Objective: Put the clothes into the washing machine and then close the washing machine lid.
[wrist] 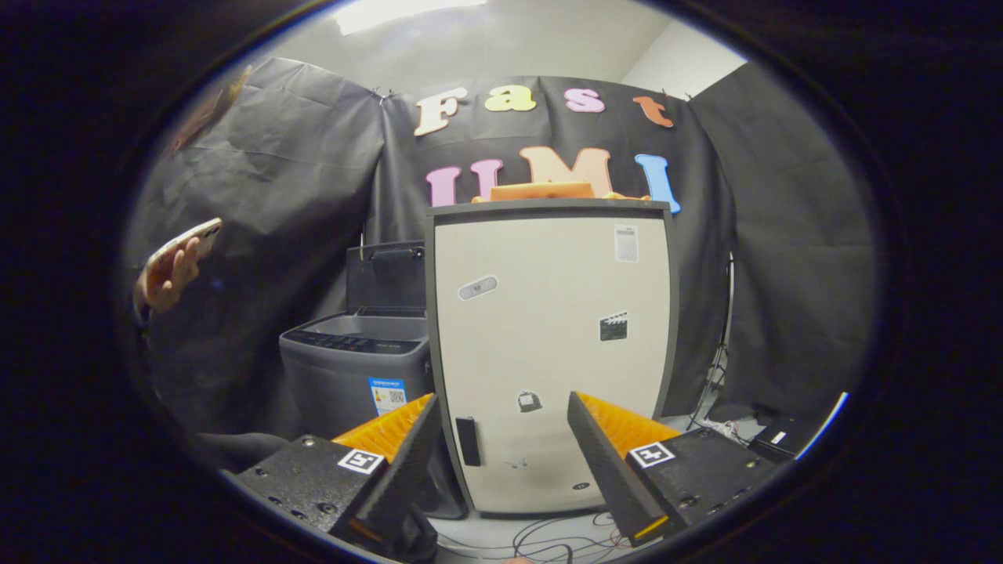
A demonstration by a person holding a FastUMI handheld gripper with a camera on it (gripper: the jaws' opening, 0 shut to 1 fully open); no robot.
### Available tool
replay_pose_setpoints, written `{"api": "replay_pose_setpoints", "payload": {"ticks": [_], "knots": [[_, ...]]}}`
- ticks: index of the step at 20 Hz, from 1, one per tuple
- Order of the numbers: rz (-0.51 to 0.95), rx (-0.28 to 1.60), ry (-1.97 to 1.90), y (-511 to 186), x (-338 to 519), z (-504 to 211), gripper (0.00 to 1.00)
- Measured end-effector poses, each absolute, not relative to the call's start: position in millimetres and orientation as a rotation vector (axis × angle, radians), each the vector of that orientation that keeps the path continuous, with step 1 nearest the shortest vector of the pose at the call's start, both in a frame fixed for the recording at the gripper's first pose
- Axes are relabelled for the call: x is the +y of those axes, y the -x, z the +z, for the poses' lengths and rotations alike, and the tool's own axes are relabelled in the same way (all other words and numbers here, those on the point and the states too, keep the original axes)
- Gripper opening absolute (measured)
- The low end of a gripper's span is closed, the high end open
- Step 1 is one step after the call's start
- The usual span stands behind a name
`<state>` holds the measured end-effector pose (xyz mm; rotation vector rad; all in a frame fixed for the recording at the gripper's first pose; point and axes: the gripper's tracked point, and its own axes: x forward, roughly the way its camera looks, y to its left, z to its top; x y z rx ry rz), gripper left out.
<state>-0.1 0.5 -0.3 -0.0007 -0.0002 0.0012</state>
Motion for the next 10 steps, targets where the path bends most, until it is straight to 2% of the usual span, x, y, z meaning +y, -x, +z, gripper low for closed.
{"api": "replay_pose_setpoints", "payload": {"ticks": [5,9,10], "knots": [[0.0,-0.02,0.002,-0.6,-0.2,2.5,0.98],[-0.011,0.076,-0.014,-50.0,-2.4,-16.4,0.98],[-0.02,0.051,0.005,-57.6,-2.9,-8.6,0.99]]}}
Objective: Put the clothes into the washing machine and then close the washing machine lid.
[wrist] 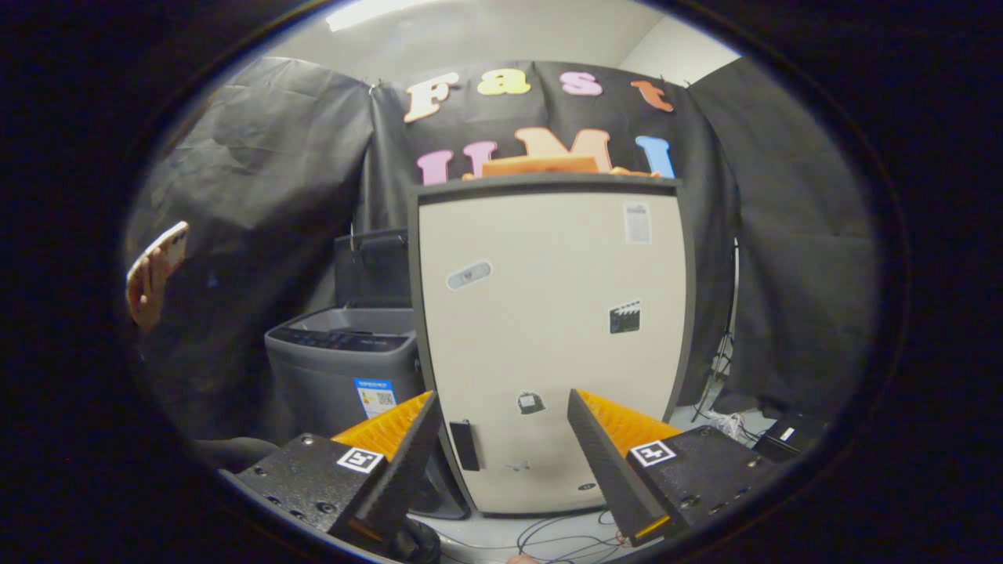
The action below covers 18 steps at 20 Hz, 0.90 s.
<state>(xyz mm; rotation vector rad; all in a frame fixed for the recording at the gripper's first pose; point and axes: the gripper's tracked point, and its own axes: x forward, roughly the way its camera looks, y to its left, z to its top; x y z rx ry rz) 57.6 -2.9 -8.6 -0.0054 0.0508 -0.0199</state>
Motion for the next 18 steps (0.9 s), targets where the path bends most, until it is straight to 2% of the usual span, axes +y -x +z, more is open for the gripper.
{"api": "replay_pose_setpoints", "payload": {"ticks": [4,6,9,11,15,18], "knots": [[-0.032,-0.013,0.077,-66.4,3.6,8.0,0.98],[-0.008,-0.016,-0.01,-77.0,26.3,18.1,0.97],[-0.062,-0.011,-0.122,-94.5,45.1,44.5,0.97],[-0.09,0.016,-0.139,-92.4,58.8,54.2,0.96],[-0.045,-0.001,-0.211,-72.7,109.5,82.2,0.96],[-0.062,0.005,-0.122,-56.2,124.2,90.8,0.96]]}}
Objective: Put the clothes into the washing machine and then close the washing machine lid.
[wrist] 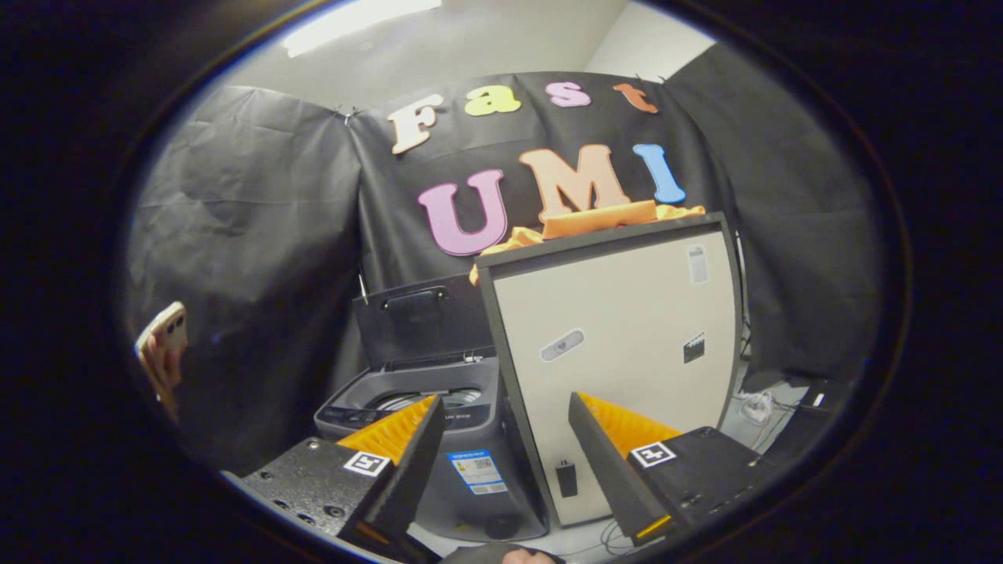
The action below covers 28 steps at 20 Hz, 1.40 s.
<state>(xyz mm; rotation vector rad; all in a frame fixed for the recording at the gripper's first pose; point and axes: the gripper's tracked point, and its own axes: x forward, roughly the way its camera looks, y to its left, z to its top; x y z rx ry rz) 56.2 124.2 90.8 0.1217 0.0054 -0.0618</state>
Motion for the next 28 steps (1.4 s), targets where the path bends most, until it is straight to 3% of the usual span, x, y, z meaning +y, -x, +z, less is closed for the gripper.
{"api": "replay_pose_setpoints", "payload": {"ticks": [28], "knots": [[-0.111,-0.022,-0.039,-117.8,88.7,227.7,0.96]]}}
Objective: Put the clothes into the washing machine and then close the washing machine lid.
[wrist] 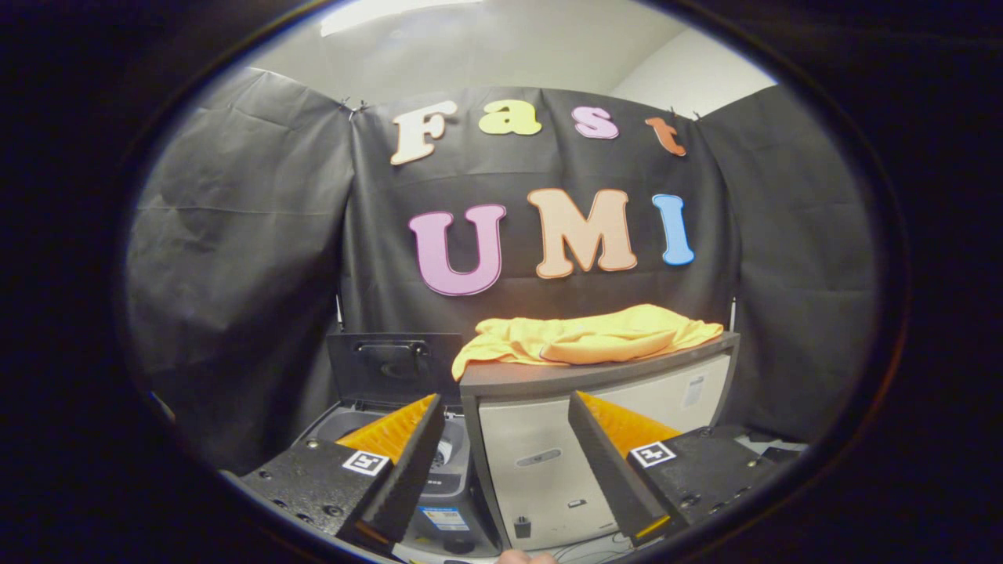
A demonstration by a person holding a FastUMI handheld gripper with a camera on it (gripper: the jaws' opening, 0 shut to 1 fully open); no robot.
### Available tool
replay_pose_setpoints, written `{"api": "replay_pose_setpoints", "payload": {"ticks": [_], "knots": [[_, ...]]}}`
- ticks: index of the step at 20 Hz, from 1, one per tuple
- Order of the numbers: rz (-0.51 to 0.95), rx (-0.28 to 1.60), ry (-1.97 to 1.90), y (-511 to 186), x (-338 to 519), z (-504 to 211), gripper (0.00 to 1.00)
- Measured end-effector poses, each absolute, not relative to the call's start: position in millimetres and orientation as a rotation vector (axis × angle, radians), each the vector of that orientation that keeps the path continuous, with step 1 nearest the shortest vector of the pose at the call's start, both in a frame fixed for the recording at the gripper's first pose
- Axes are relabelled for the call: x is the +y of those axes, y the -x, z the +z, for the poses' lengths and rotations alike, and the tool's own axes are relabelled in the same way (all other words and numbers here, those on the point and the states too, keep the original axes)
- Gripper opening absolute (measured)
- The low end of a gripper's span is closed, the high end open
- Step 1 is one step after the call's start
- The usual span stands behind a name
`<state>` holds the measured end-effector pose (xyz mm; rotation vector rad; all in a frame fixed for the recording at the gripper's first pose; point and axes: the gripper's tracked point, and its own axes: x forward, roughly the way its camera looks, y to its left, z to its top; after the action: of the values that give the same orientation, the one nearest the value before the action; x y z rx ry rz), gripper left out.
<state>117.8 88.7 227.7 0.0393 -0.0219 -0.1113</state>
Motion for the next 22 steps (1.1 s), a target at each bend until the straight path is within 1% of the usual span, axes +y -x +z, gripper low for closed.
{"api": "replay_pose_setpoints", "payload": {"ticks": [2,5,12,16,22], "knots": [[-0.104,-0.048,-0.031,-111.2,88.8,221.6,0.97],[-0.13,-0.011,-0.028,-103.4,71.5,196.4,0.97],[-0.154,-0.022,-0.032,-115.3,45.3,224.0,0.96],[-0.184,0.011,0.021,-137.8,24.6,242.9,0.96],[-0.227,0.09,0.05,-198.7,-5.5,268.9,0.96]]}}
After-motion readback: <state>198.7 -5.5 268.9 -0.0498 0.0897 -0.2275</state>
